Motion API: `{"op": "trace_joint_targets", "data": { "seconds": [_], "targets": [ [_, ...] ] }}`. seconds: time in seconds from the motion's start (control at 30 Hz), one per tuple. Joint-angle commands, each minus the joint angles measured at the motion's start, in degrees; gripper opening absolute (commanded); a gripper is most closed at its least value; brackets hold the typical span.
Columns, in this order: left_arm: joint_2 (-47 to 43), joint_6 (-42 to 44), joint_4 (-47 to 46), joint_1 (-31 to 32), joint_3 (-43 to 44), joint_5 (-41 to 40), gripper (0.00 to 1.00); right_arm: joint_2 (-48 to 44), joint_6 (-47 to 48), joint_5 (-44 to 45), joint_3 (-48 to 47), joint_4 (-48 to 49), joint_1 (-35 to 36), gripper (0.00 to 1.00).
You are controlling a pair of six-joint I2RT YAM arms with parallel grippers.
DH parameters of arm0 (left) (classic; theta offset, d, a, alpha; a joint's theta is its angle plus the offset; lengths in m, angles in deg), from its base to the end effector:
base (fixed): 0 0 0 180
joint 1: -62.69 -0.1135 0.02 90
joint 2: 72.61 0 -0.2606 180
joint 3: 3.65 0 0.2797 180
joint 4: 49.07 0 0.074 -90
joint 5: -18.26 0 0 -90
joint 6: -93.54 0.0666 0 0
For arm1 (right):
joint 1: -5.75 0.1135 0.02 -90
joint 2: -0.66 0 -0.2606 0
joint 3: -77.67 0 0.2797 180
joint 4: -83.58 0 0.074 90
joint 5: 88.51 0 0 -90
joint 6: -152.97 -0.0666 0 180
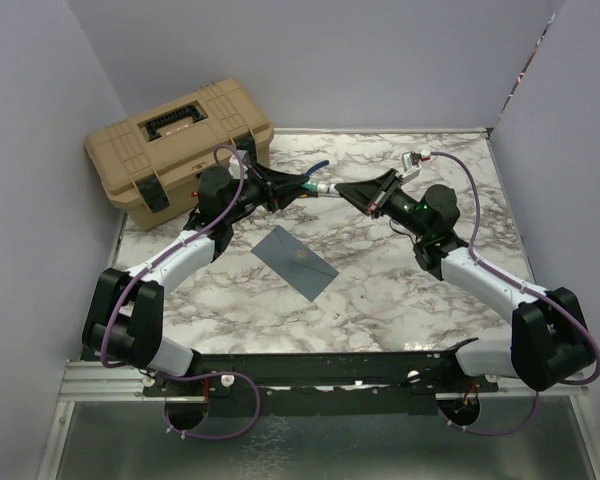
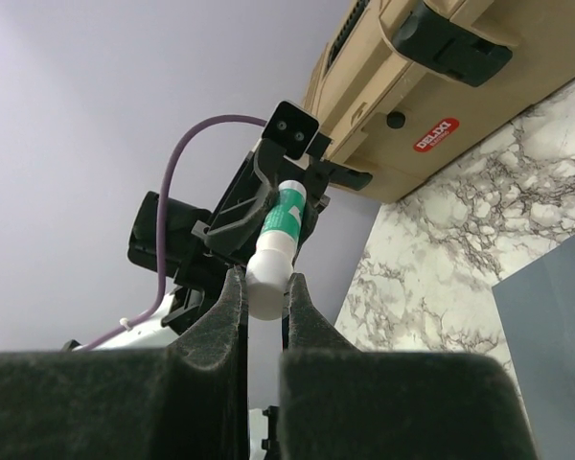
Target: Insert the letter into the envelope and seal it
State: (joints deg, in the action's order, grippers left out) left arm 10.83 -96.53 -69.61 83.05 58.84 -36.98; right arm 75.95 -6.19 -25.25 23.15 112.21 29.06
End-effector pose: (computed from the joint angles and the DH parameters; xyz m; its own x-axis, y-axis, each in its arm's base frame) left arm 0.3432 -0.1679 0.2715 -0.8065 -0.5635 0.1789 -0.1500 -0.0975 -0.9839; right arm 0.3073 0.1651 0.2846 -0.6681 0.6209 -0.4099 -0.3887 0.1785 0.9039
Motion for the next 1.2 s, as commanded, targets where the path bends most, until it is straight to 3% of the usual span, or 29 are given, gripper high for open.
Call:
{"op": "trace_joint_targets", "data": {
  "seconds": [0.0,1.17],
  "targets": [
    [-1.35,-1.13,-2.52,0.15,-0.97,-1.4,0.0,0.72,0.0,1.35,-0.08,1.67,0.51,0.0],
    [0.14,-5.81,-8.82,0.65,-3.75,-1.28,0.0,3.18,-2.59,-1.42,-1.35,6.86,1.38,0.0]
  ]
}}
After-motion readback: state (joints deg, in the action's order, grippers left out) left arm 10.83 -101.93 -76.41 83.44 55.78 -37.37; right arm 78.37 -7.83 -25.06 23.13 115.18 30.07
